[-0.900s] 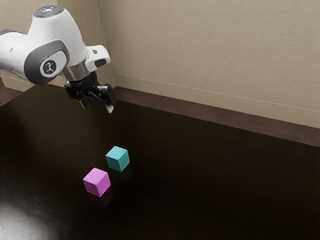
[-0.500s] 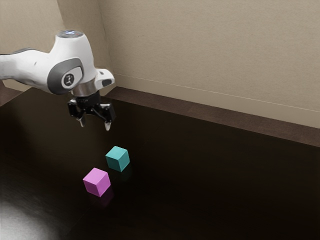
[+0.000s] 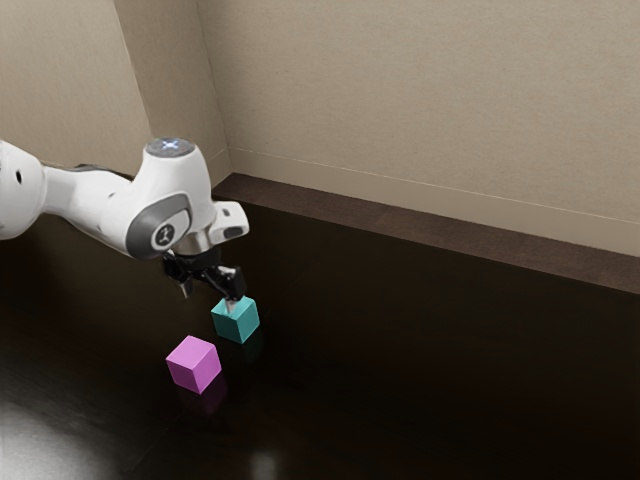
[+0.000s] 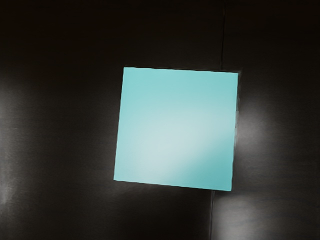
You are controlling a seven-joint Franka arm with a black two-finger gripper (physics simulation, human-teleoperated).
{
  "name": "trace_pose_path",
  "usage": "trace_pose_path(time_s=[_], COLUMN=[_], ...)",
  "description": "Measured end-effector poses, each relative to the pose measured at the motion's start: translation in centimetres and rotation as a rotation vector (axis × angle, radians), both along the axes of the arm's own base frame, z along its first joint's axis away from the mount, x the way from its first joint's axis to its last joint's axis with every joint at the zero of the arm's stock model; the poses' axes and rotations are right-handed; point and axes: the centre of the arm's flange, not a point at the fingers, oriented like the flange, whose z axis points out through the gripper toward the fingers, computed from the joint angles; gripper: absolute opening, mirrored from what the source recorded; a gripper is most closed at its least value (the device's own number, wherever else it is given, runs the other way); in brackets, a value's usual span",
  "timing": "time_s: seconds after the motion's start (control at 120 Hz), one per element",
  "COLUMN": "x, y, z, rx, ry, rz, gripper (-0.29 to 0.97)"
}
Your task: Pick up the blue block with one arm, and put the blue block on the pink block with one arm
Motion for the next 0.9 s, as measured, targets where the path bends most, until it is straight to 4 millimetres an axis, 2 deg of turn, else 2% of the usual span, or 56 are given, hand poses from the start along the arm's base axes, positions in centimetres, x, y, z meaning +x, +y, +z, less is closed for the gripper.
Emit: trace_pose_path(time_s=[0.108, 0.167, 0.258, 0.342, 0.475, 0.725, 0.9], x=[0.5, 0.8, 2.2, 2.6, 1.6, 0.4, 0.0], y=[-2.5, -2.9, -2.4, -2.2, -1.7, -0.2, 1.8], z=[-0.7, -1.8, -2.6, -2.6, -3.2, -0.6, -1.8], rx=[0.018, 0.017, 0.023, 0.024, -0.077, -0.149, -0.133], ry=[-0.028, -0.029, -0.045, -0.070, -0.087, -0.145, -0.091], rz=[-0.080, -0.093, -0.105, -0.128, -0.050, -0.069, -0.154], gripper=[0.66, 0.66, 0.66, 0.66, 0.66, 0.66, 0.66])
